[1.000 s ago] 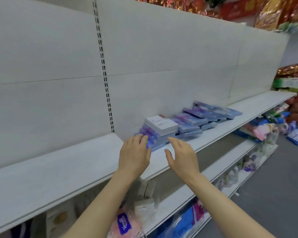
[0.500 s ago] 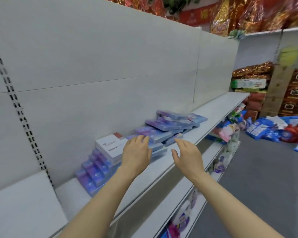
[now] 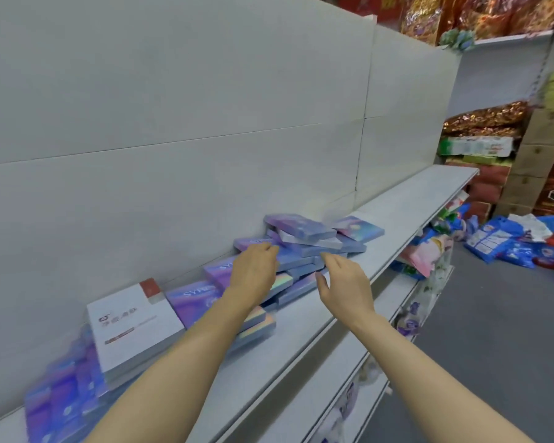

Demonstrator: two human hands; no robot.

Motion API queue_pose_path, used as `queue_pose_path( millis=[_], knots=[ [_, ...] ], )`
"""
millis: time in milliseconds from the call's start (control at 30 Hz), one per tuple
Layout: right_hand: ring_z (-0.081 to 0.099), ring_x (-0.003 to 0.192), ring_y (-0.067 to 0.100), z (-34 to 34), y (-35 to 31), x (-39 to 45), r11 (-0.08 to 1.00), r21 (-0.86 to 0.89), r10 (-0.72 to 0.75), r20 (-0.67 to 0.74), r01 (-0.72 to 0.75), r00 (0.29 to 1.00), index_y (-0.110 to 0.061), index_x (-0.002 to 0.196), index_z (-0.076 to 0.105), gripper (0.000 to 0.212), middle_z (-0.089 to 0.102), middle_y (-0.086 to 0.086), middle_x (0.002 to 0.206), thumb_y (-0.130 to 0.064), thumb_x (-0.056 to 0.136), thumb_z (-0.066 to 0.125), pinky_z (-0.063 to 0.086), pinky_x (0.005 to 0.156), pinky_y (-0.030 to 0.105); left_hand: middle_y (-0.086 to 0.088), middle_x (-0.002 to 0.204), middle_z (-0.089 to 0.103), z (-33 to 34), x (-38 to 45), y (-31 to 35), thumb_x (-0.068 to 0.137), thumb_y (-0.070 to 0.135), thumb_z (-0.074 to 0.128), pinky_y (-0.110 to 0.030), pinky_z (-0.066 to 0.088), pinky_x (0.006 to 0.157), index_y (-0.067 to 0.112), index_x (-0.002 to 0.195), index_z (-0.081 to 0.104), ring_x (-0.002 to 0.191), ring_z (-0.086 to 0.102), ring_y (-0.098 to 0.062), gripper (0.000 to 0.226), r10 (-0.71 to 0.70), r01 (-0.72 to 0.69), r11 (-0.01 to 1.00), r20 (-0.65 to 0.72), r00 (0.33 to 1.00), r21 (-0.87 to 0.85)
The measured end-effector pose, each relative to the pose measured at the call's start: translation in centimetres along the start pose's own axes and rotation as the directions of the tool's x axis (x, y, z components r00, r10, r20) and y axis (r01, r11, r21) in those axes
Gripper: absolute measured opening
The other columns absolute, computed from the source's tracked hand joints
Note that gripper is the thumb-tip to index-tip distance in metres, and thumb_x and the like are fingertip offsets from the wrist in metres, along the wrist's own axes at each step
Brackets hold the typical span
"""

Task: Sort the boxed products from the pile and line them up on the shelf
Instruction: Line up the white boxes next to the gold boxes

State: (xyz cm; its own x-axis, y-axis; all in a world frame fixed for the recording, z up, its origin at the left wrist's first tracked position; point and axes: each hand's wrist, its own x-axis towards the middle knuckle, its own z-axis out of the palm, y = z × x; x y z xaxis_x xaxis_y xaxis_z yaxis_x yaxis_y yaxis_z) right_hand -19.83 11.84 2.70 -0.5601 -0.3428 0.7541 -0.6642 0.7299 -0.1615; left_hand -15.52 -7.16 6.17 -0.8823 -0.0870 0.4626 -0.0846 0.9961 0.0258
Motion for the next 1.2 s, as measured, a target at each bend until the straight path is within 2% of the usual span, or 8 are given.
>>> queue_pose_path(
  millis=[200,300,400,667,833,1000,1100,1200],
  knots=[
    [0.067,0.079,0.03,4.8,4.7,5.4,0.994,0.095,-0.054,0.054,0.048,0.997,-0.006,0.103,0.067,0.033,0.071,0.007,0.09,-0.008,0.072,0.079,0.053,0.067,0.035,-0.01,0.101,0.065,4.4,8.1,0.2,0.084,0.004,0.059,-0.037,0.032,0.062,0.011,0.1,0.064,0.094,0.061,-0.034,0.018,0.001,-0.003,0.998,0.034,0.999,0.062],
    [0.065,0.085,0.028,7.2,6.0,7.3,0.984,0.147,-0.112,0.103,0.097,0.988,-0.007,0.108,0.064,0.032,0.069,0.006,0.096,-0.009,0.077,0.072,0.051,0.07,0.035,-0.008,0.078,0.066,6.6,10.2,-0.1,0.062,0.005,0.079,-0.035,0.042,0.05,0.012,0.08,0.066,0.072,0.065,-0.032,0.023,0.034,-0.044,0.992,0.093,0.995,0.114],
    [0.063,0.092,0.026,9.2,6.9,8.7,0.972,0.193,-0.156,0.123,0.131,0.98,-0.007,0.109,0.062,0.033,0.067,0.006,0.102,-0.008,0.077,0.07,0.05,0.073,0.034,0.0,0.061,0.06,8.3,11.4,-0.2,0.039,0.013,0.088,-0.027,0.037,0.04,0.018,0.067,0.061,0.053,0.06,-0.021,0.039,0.072,-0.096,0.977,0.126,0.989,0.19],
    [0.065,0.098,0.025,11.9,8.1,10.2,0.966,0.232,-0.16,0.185,0.115,0.97,-0.008,0.11,0.064,0.035,0.068,0.005,0.105,-0.018,0.079,0.077,0.049,0.072,0.03,0.002,0.054,0.057,7.9,12.8,-0.1,0.039,0.012,0.091,-0.023,0.038,0.043,0.017,0.062,0.063,0.047,0.058,-0.017,0.036,0.286,-0.308,0.889,0.115,0.951,0.338],
    [0.061,0.095,0.022,12.5,9.0,10.0,0.958,0.268,-0.164,0.22,0.102,0.961,-0.012,0.116,0.06,0.034,0.064,-0.001,0.104,-0.032,0.089,0.066,0.035,0.064,0.025,-0.002,0.061,0.055,6.7,10.8,-0.8,0.047,0.002,0.074,-0.027,0.034,0.043,0.015,0.067,0.057,0.053,0.055,-0.023,0.029,0.348,-0.318,0.873,-0.014,0.937,0.371],
    [0.055,0.084,0.016,11.9,8.7,10.2,0.938,0.331,-0.191,0.252,0.101,0.949,-0.017,0.107,0.055,0.047,0.058,-0.004,0.094,-0.059,0.087,0.058,0.038,0.062,0.026,-0.003,0.058,0.052,4.7,7.2,-2.7,0.047,-0.003,0.069,-0.028,0.034,0.038,0.017,0.074,0.041,0.045,0.05,-0.026,0.043,0.346,-0.269,0.902,-0.195,0.918,0.338],
    [0.06,0.104,0.022,11.8,7.6,9.4,0.921,0.373,-0.201,0.213,0.11,0.956,-0.012,0.116,0.06,0.054,0.065,0.002,0.111,-0.057,0.086,0.061,0.047,0.081,0.028,-0.004,0.061,0.051,4.1,5.0,-2.8,0.062,-0.001,0.056,-0.031,0.034,0.042,0.016,0.074,0.043,0.048,0.048,-0.025,0.024,0.357,-0.239,0.904,-0.318,0.878,0.355],
    [0.057,0.123,0.026,11.6,6.7,7.9,0.886,0.411,-0.258,0.053,0.214,0.965,-0.006,0.123,0.065,0.052,0.065,0.008,0.127,-0.041,0.085,0.068,0.044,0.099,0.033,-0.002,0.065,0.053,3.5,3.3,-2.2,0.062,0.0,0.056,-0.031,0.034,0.048,0.015,0.07,0.054,0.055,0.047,-0.022,0.017,0.308,-0.157,0.915,-0.391,0.867,0.372]
  ],
)
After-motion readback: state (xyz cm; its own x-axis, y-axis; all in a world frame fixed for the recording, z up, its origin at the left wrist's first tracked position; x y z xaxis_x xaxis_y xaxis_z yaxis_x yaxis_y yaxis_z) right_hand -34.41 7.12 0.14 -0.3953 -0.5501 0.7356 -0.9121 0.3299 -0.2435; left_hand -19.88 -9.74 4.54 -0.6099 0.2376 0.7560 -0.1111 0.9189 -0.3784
